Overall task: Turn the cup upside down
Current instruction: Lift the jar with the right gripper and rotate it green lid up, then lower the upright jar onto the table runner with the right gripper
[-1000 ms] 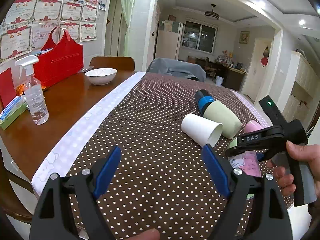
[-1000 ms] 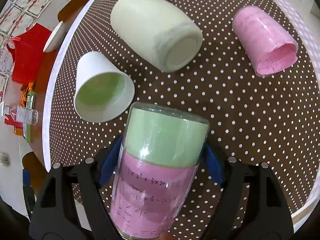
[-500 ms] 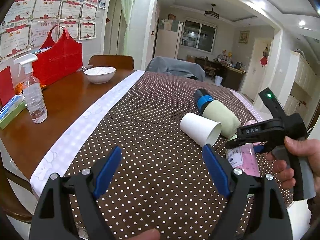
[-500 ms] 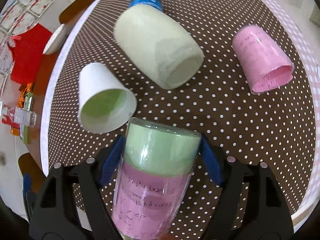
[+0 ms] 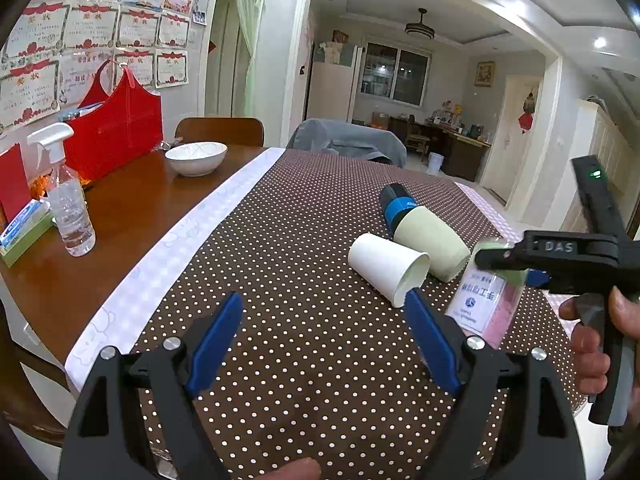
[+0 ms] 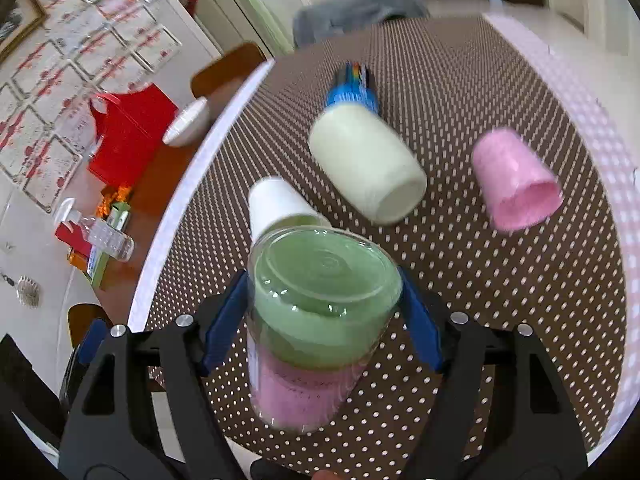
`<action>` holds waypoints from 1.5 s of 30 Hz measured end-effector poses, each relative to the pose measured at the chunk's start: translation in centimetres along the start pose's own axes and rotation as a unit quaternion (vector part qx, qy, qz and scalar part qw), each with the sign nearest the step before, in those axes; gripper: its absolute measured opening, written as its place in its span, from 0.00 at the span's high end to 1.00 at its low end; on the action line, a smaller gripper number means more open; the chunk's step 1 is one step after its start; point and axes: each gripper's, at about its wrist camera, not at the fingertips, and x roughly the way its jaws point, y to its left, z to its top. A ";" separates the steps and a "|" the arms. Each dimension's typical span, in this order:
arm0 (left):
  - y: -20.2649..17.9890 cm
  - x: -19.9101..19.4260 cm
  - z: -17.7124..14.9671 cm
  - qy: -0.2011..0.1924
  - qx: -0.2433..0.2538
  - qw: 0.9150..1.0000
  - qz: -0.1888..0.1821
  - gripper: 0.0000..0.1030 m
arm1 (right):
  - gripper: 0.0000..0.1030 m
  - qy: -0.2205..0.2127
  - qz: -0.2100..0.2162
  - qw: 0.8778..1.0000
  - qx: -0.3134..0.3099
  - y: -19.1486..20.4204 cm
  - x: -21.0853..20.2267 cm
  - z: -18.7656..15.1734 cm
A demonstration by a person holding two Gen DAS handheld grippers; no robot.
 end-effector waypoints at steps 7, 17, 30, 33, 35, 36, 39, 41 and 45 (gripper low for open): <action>-1.8 -0.5 0.5 0.000 0.018 1.000 0.005 0.20 | 0.31 -0.090 -0.003 0.994 -0.062 2.2 -2.3 0.5; -3.1 -1.1 1.1 -0.005 0.024 1.000 0.012 0.20 | 0.31 -0.156 -0.055 0.971 -0.173 4.2 -5.3 -0.7; -3.6 -0.7 0.5 0.002 0.023 1.000 0.005 0.20 | 0.31 -0.116 -0.080 0.965 -0.221 4.7 -2.5 -1.9; -3.5 -0.7 0.3 0.003 0.021 1.000 0.005 0.20 | 0.31 -0.107 -0.085 0.965 -0.223 4.6 -2.1 -1.9; -3.6 -0.6 0.3 0.004 0.021 1.000 0.004 0.20 | 0.31 -0.101 -0.089 0.965 -0.226 4.6 -1.8 -2.0; -3.6 -0.6 0.2 0.004 0.022 1.000 0.004 0.20 | 0.31 -0.099 -0.090 0.965 -0.227 4.6 -1.7 -2.0; -3.7 -0.6 0.1 0.006 0.022 1.000 0.003 0.20 | 0.31 -0.092 -0.096 0.964 -0.230 4.5 -1.2 -2.1; -3.7 -0.6 0.2 0.007 0.022 1.000 0.003 0.20 | 0.31 -0.088 -0.098 0.964 -0.232 4.5 -0.8 -2.1; -3.8 -0.5 0.1 0.009 0.024 1.000 0.001 0.20 | 0.31 -0.080 -0.099 0.964 -0.235 4.4 -0.1 -2.2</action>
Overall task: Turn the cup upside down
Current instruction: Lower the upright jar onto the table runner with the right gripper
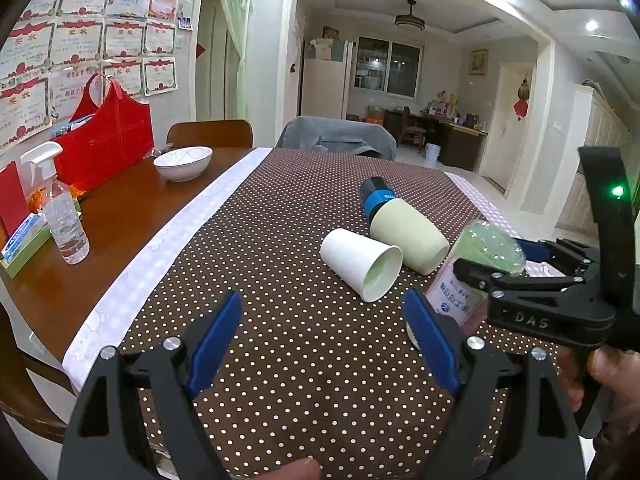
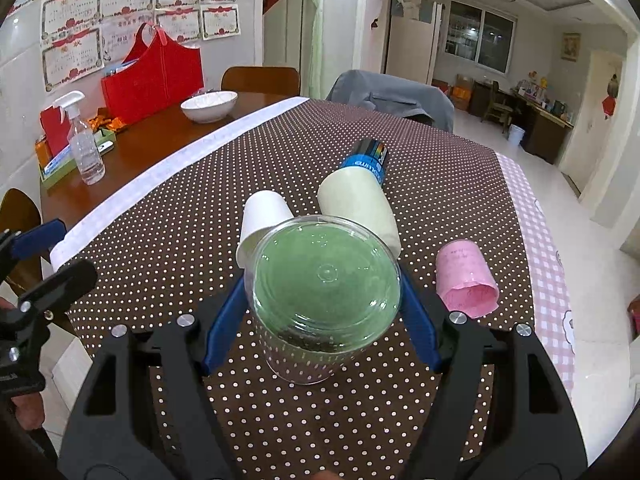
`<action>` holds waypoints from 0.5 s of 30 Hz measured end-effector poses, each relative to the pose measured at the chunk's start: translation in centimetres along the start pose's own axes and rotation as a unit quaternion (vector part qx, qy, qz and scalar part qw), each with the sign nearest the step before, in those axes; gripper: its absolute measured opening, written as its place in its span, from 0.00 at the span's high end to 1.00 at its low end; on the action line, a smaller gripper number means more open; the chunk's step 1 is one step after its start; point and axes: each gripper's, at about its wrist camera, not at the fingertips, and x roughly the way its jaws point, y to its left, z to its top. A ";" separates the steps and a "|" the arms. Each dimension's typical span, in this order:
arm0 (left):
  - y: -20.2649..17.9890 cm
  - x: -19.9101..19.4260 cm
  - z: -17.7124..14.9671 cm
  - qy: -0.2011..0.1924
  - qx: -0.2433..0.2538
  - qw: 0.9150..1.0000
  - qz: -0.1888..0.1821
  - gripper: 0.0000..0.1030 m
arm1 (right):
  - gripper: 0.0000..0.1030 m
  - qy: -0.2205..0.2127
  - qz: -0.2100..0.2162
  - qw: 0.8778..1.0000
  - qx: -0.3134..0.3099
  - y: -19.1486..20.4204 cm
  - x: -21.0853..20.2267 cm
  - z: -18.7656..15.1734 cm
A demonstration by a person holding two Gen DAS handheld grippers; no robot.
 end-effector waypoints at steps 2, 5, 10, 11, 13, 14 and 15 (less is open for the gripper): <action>-0.1 0.0 -0.1 0.001 0.002 1.000 -0.001 0.20 | 0.30 0.001 0.003 1.000 0.002 -0.1 0.2 -0.1; -0.1 0.0 -0.1 0.001 0.004 1.000 -0.001 0.20 | 0.18 -0.004 0.008 1.000 0.011 -0.4 0.1 -0.1; -0.2 0.0 -0.1 0.001 0.003 1.000 -0.001 0.20 | 0.06 -0.016 0.024 0.999 0.023 -0.8 -0.3 0.1; -0.2 0.0 -0.1 0.001 0.004 1.000 -0.001 0.20 | 0.06 -0.019 0.025 0.999 0.025 -0.8 -0.4 0.1; -0.2 -0.1 -0.1 0.001 0.005 1.000 -0.002 0.20 | 0.06 -0.027 0.029 0.999 0.035 -1.1 -0.6 0.1; -0.3 -0.2 -0.1 0.000 0.005 1.000 -0.002 0.20 | 0.06 -0.030 0.034 0.998 0.041 -1.2 -0.8 0.2; -0.3 -0.2 -0.1 0.000 0.005 1.000 -0.002 0.20 | 0.06 -0.034 0.037 0.998 0.047 -1.4 -0.9 0.2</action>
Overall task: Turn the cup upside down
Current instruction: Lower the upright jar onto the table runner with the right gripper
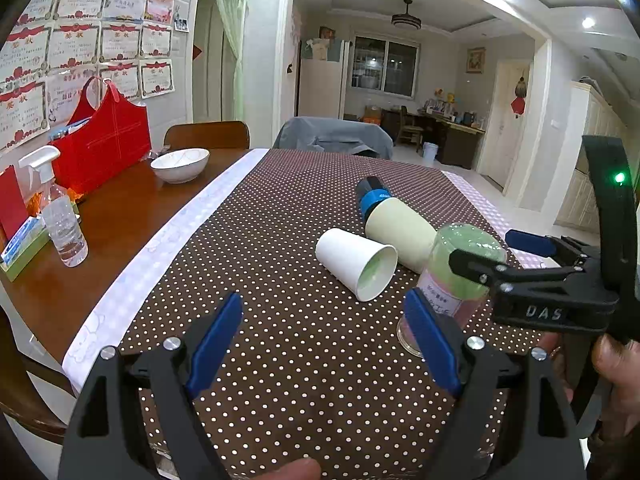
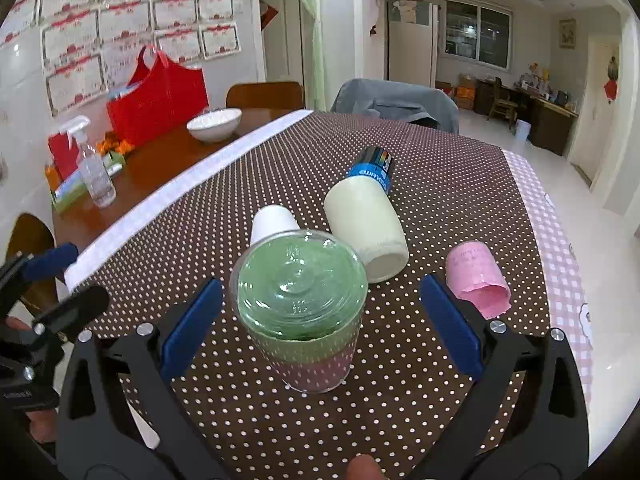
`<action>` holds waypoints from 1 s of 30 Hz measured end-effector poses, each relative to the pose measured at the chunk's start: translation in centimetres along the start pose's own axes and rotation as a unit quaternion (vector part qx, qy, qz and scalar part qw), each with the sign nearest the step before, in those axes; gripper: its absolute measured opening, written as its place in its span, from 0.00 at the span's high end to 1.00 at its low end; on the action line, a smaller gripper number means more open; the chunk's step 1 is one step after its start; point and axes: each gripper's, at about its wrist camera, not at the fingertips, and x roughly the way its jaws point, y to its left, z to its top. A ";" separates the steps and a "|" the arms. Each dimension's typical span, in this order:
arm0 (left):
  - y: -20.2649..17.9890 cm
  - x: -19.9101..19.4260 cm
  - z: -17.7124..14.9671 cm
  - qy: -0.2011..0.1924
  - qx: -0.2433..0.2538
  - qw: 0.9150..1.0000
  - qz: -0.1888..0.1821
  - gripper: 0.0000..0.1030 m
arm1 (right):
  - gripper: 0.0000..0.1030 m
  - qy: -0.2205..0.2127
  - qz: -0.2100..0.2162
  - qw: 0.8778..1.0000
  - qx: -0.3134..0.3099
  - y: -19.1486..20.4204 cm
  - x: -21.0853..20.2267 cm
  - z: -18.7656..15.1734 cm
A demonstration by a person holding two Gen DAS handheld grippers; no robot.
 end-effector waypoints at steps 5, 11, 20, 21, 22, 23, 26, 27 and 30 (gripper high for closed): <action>-0.3 -0.4 0.3 -0.004 0.003 1.000 -0.002 0.20 | 0.06 -0.010 0.013 1.000 0.017 -0.4 -0.8 0.3; -0.8 -1.1 0.6 -0.010 0.010 1.000 -0.003 0.20 | 0.06 -0.013 0.038 0.998 0.043 -1.1 -1.7 0.7; -1.8 -2.4 1.3 -0.022 0.024 0.999 -0.007 0.20 | 0.06 -0.016 0.064 0.995 0.077 -2.2 -3.4 1.4; -1.9 -2.6 1.5 -0.024 0.025 0.999 -0.008 0.20 | 0.06 -0.016 0.068 0.994 0.081 -2.3 -3.7 1.4; -2.1 -2.8 1.6 -0.027 0.027 0.999 -0.009 0.20 | 0.06 -0.016 0.073 0.993 0.086 -2.4 -4.0 1.5; -2.3 -3.1 1.7 -0.029 0.029 0.999 -0.010 0.20 | 0.06 -0.017 0.075 0.993 0.090 -2.5 -4.3 1.6; -2.8 -3.6 2.0 -0.035 0.035 0.999 -0.011 0.20 | 0.06 -0.018 0.075 0.992 0.103 -2.8 -5.4 1.7; -3.0 -3.9 2.1 -0.038 0.037 0.999 -0.012 0.20 | 0.06 -0.021 0.075 0.991 0.105 -2.7 -6.1 1.7; -3.5 -4.6 2.3 -0.044 0.041 0.998 -0.014 0.20 | 0.06 -0.033 0.073 0.991 0.104 -2.7 -7.9 1.7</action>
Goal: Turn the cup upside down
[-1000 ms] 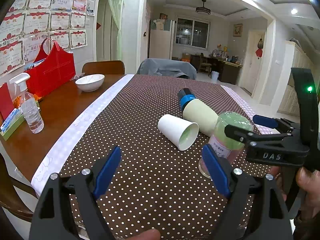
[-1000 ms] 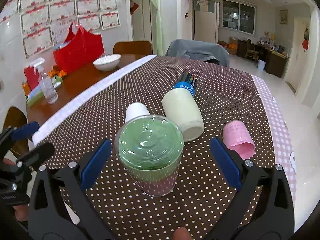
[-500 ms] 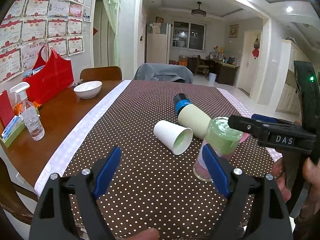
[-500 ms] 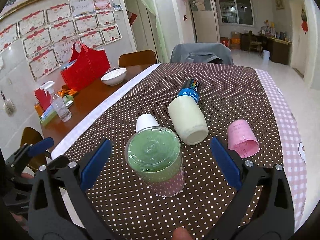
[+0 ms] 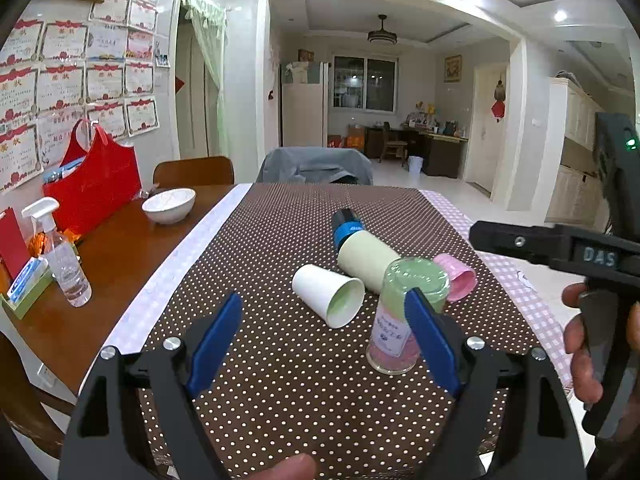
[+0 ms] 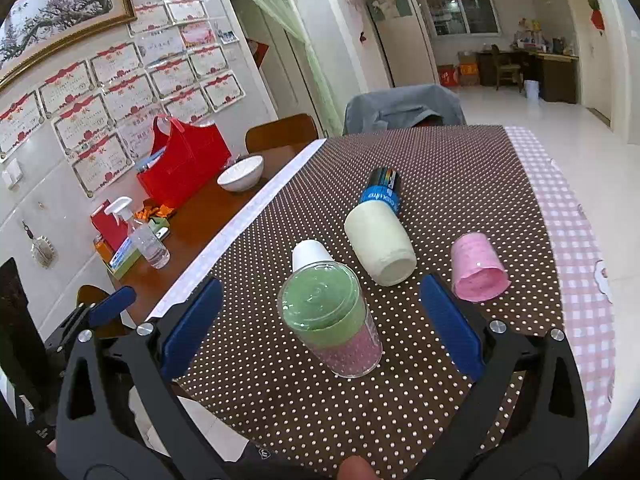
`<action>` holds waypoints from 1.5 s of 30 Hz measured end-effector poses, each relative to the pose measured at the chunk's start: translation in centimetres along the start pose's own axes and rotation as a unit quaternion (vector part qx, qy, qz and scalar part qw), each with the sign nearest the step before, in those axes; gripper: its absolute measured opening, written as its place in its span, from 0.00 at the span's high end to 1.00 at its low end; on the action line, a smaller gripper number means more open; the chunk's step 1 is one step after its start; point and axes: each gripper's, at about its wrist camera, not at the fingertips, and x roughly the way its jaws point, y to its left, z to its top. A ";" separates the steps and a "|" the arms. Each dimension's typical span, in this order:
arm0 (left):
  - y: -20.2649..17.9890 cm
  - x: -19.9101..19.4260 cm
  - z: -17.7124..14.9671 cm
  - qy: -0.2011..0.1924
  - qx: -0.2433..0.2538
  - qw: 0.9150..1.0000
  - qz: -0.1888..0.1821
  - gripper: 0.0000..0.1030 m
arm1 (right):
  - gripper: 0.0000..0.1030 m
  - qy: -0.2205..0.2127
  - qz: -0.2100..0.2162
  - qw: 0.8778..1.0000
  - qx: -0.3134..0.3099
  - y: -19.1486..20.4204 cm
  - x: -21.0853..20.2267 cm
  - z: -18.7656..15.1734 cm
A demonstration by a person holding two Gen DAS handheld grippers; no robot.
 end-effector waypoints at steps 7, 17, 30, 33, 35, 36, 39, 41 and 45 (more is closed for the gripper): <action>-1.1 -1.6 0.7 -0.010 0.015 1.000 0.006 0.20 | 0.06 -0.052 -0.047 0.997 -0.020 0.9 -3.7 -0.2; -1.6 -4.9 1.7 -0.044 0.012 0.999 0.008 0.20 | 0.06 -0.095 -0.147 0.983 -0.057 2.3 -6.2 -2.7; -1.1 -6.4 1.2 -0.055 -0.009 0.998 0.020 0.20 | 0.06 -0.119 -0.185 0.973 -0.077 4.2 -6.3 -4.5; -1.2 -6.6 1.2 -0.058 -0.012 0.998 0.018 0.20 | 0.06 -0.124 -0.184 0.972 -0.082 4.6 -6.6 -4.5; -1.4 -6.6 1.1 -0.060 -0.012 0.998 0.019 0.20 | 0.06 -0.126 -0.185 0.971 -0.081 4.7 -6.8 -4.5; -1.4 -6.7 1.0 -0.061 -0.011 0.998 0.019 0.20 | 0.06 -0.127 -0.187 0.971 -0.081 4.7 -6.8 -4.5; -1.6 -6.7 1.0 -0.063 -0.010 0.998 0.020 0.20 | 0.06 -0.127 -0.185 0.971 -0.078 4.6 -6.9 -4.4; -1.6 -6.7 1.0 -0.064 -0.010 0.998 0.020 0.20 | 0.06 -0.129 -0.188 0.971 -0.077 4.5 -7.1 -4.4; -1.7 -6.9 1.0 -0.066 -0.011 0.998 0.019 0.20 | 0.06 -0.130 -0.188 0.970 -0.076 4.6 -7.3 -4.4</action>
